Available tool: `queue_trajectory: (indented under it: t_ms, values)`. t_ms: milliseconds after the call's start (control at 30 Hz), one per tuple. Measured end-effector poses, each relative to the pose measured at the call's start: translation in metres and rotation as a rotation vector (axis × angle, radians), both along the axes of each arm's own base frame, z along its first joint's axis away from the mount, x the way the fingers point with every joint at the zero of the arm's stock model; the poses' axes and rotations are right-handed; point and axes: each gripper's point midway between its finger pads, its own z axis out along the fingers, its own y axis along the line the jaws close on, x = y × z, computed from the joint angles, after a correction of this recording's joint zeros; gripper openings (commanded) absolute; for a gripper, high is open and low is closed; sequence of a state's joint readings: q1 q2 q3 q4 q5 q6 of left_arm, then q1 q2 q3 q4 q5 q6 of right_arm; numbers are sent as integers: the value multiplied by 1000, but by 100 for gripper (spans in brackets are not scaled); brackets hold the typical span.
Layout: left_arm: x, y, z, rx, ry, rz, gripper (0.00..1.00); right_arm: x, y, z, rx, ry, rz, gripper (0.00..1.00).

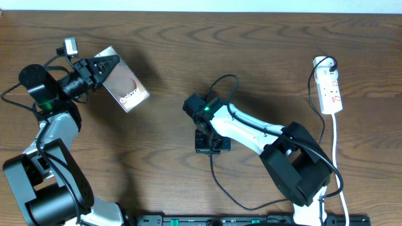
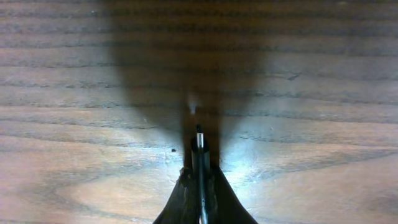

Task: Plug charger to phone and switch on socket
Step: 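Close the right gripper on the black cable's plug, then lift the plug with the right gripper toward the phone's bottom edge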

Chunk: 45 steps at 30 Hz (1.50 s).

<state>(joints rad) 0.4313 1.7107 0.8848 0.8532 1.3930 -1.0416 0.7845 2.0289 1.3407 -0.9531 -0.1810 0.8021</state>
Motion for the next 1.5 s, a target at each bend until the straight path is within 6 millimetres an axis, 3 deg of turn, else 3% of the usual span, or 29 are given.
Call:
queue_trajectory:
  t_ms: [133,233,333,433,600,767,1167,1500]
  values:
    - [0,0,0,0,0,0,7,3,6,3,96,43,28,1]
    - [0,0,0,0,0,-1,7,10,23,12,280,80,95,1]
    - [0,0,0,0,0,0,8,16,42,37,579,112,234,1]
    - [0,0,0,0,0,0,8,21,47,61,804,87,353,1]
    - [0,0,0,0,0,0,7,36,43,80,990,-14,467,1]
    - [-3,-2,0,-1,0,-21,8,35,51,109,1227,-132,627,1]
    - [-13,-31,1,-11,7,-145,8,8,100,148,1540,-394,1001,1]
    - [-18,-42,2,-19,16,-194,8,29,120,166,1564,-453,991,1]
